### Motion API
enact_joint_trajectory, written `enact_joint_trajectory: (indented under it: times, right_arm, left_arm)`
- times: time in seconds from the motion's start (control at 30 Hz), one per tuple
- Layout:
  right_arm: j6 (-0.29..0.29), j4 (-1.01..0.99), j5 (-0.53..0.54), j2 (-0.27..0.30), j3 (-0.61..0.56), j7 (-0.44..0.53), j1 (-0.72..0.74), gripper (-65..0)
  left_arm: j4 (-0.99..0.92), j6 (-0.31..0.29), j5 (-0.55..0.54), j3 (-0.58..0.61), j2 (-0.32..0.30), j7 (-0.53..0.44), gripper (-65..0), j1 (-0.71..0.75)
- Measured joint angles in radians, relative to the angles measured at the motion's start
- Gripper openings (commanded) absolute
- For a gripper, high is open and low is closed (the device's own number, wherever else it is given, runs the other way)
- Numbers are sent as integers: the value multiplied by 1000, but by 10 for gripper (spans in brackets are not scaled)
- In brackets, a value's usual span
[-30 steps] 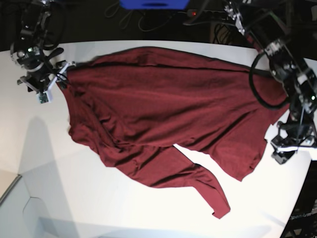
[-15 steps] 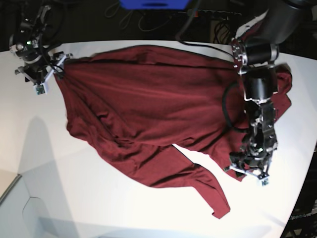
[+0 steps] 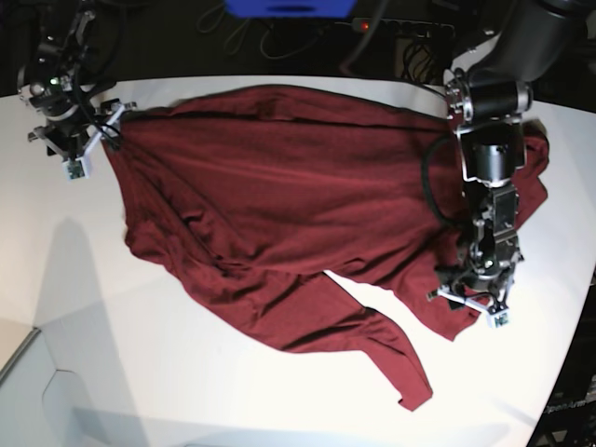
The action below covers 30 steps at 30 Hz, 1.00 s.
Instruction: Layout the t-shirt on the table in an organized manner, then fold the t-shirt properly
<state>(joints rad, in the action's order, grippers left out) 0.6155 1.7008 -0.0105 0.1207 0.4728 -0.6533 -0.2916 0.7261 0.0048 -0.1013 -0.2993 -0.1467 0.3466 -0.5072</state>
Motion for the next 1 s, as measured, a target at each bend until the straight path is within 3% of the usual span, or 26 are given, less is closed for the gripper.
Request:
enact_joint_trajectory:
  times: [0.17,0.37,0.7,0.8,1.0]
  right_arm:
    - [0,0,0,0,0,0,0,-292]
    - [0,0,0,1,0,0,0,-292]
    - [0,-1,0,4,0,2,0,-292]
    - [0,-2,0,4,0,3,0,-292]
    - [0,-2,0,5,0,3,0,-292]
  left_arm:
    - [0,0,0,0,0,0,-354,-1]
    - [-2,0,0,0,1,0,-506,0]
    - [-2,0,2,0,4,-7,-524,13]
    - [-3,-1,5,0,8,-13,-648,37]
    - [-2,0,-1,0,8,-8,-647,38]
